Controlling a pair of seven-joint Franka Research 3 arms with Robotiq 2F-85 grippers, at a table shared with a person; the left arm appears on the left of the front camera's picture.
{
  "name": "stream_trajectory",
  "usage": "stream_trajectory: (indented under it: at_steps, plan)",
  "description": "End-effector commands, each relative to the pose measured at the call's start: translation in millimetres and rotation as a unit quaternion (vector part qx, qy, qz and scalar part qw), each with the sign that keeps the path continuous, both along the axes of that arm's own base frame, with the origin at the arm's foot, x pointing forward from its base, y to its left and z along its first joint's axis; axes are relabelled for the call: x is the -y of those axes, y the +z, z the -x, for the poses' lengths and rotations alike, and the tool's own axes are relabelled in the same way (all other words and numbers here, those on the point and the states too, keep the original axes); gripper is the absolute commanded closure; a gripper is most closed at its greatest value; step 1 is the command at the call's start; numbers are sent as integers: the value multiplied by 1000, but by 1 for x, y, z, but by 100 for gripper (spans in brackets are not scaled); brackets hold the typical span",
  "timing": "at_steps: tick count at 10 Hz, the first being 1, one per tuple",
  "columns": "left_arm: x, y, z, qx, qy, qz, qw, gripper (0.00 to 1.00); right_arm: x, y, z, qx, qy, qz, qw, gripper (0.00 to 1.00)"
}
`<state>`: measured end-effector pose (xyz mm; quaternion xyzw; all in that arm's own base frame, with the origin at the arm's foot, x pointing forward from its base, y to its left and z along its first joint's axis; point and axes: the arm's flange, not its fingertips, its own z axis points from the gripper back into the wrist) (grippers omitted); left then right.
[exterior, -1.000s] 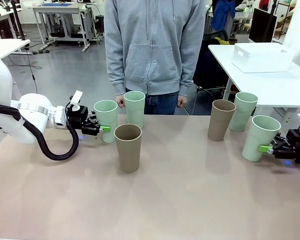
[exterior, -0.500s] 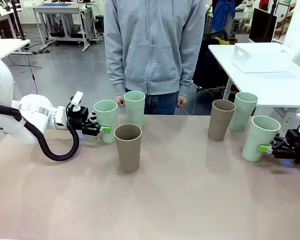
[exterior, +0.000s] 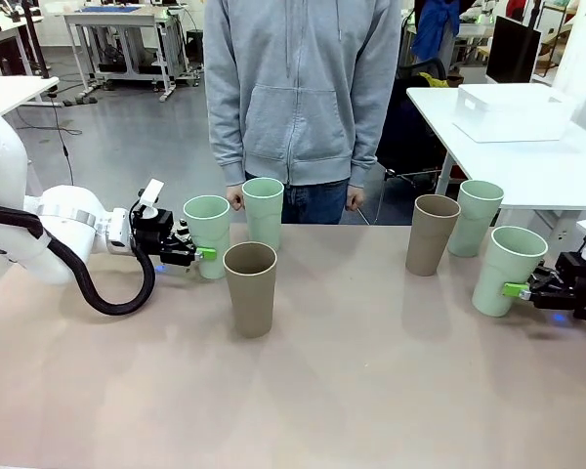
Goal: Stack the cups and store them in the basket.
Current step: Pick up two Reusable plastic cups , one in each hand.
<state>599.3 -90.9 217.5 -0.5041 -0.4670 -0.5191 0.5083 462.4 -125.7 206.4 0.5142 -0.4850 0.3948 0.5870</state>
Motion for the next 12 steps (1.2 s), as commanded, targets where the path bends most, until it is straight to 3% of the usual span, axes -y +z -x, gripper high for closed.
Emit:
stream_trajectory:
  at_steps: [1,9,10,11,12]
  plan:
    - [4,2,-5,-9,1,10,1000,0,-14,8,1,-15,-14,2,1000,0]
    - [3,1,-6,-12,1,11,1000,0,-22,5,0,-14,-7,1,1000,0]
    - [3,1,-6,-16,-1,11,1000,19,-24,5,-1,-14,-7,0,1000,20]
    - [2,1,-6,-19,0,11,1000,19,-24,5,-1,-16,-6,-2,1000,20]
    - [2,1,-6,-20,0,10,1000,38,-25,5,-1,-17,-6,-4,1000,40]
